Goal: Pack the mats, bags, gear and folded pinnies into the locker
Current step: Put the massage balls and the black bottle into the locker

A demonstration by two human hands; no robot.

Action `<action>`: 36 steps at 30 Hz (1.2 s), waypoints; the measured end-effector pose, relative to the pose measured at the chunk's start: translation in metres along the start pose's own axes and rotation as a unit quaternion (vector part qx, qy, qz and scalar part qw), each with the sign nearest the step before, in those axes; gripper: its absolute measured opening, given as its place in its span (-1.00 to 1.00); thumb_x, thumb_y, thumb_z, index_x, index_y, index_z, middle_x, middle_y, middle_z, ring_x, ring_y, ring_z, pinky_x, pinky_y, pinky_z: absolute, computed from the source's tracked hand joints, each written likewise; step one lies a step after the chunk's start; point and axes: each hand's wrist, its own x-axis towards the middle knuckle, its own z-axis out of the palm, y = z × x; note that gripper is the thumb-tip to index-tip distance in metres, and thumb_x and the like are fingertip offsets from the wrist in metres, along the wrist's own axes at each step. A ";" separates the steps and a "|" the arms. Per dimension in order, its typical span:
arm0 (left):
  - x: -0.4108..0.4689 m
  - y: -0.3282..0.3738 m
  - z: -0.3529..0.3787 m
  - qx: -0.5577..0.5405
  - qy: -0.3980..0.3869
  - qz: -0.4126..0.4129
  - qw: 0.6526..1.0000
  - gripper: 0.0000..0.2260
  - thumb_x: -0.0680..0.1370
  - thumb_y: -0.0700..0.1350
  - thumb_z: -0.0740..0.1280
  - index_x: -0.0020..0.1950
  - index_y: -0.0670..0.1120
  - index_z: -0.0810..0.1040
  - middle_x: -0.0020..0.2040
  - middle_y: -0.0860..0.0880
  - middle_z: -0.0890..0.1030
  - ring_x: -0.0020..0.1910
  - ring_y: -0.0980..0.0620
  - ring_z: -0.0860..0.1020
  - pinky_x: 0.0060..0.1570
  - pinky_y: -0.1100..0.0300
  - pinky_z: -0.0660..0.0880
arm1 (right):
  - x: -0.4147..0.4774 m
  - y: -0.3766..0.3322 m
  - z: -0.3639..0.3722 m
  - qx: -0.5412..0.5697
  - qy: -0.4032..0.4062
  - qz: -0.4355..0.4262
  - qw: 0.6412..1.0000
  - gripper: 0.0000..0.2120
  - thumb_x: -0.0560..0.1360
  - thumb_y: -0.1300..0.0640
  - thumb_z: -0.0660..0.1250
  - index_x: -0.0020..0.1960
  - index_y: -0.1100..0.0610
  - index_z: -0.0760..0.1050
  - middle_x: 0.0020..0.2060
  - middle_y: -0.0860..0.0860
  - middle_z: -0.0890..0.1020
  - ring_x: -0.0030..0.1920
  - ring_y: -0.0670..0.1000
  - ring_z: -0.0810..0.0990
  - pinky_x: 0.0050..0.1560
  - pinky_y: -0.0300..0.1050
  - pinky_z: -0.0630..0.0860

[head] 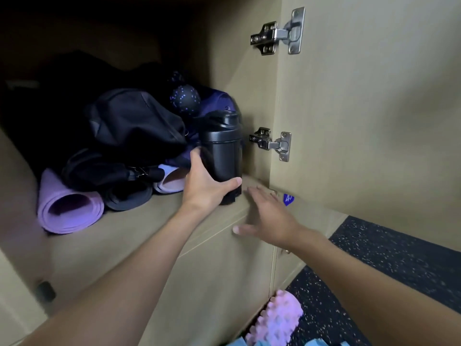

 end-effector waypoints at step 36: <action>-0.171 -0.037 0.075 0.182 -0.377 0.030 0.908 -0.91 0.49 -0.12 0.33 -0.04 -0.01 0.59 -0.25 0.06 0.58 -0.21 -0.03 0.59 -0.09 0.11 0.54 | -0.172 0.080 0.041 0.004 -0.176 0.190 0.966 -0.55 0.54 0.22 0.25 0.42 0.13 0.34 0.19 0.13 0.61 0.05 0.08 0.53 -0.01 -0.22 0.36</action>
